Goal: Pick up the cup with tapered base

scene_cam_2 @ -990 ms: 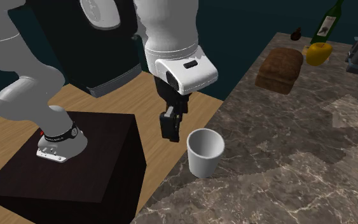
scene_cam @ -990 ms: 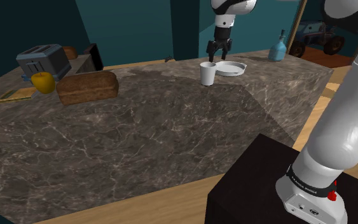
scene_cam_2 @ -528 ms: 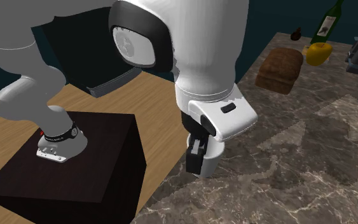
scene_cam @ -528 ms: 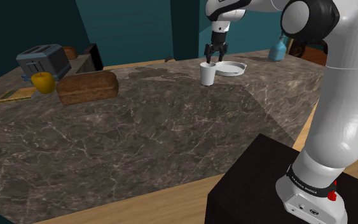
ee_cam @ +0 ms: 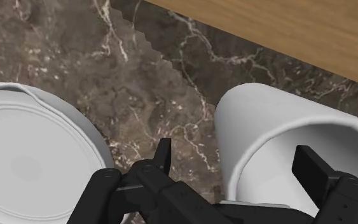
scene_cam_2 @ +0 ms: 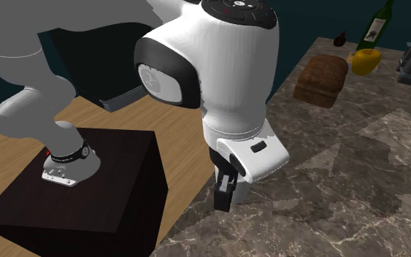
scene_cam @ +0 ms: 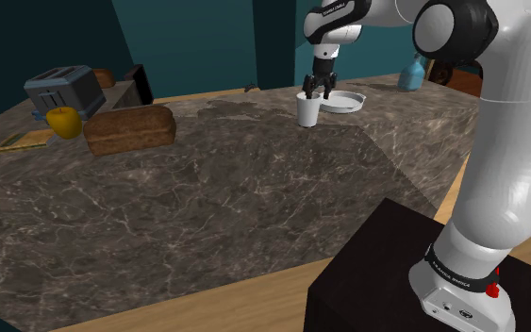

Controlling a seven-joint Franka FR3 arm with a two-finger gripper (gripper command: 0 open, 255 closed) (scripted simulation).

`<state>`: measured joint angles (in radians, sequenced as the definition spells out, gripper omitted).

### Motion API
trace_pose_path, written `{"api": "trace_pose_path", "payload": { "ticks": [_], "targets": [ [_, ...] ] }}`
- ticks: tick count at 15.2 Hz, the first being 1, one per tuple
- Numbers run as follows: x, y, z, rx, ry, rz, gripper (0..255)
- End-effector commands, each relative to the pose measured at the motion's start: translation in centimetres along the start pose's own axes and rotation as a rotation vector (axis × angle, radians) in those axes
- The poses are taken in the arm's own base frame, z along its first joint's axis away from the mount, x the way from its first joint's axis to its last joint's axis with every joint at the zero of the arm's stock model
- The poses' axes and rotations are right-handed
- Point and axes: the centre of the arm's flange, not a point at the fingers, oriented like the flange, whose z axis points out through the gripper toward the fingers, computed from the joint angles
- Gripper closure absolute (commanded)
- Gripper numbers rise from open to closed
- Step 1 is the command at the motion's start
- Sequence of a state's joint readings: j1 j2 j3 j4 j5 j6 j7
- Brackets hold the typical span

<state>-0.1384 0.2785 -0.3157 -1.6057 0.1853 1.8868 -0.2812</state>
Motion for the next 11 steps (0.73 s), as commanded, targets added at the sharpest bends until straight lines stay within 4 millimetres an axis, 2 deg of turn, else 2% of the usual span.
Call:
{"api": "trace_pose_path", "payload": {
  "ticks": [1,10,11],
  "targets": [
    [0.01,0.0,0.12,0.0,0.001,0.0,255],
    [0.02,0.0,0.13,0.0,0.001,0.0,255],
    [0.04,-0.04,-0.4,0.0,0.001,0.0,255]
  ]
}}
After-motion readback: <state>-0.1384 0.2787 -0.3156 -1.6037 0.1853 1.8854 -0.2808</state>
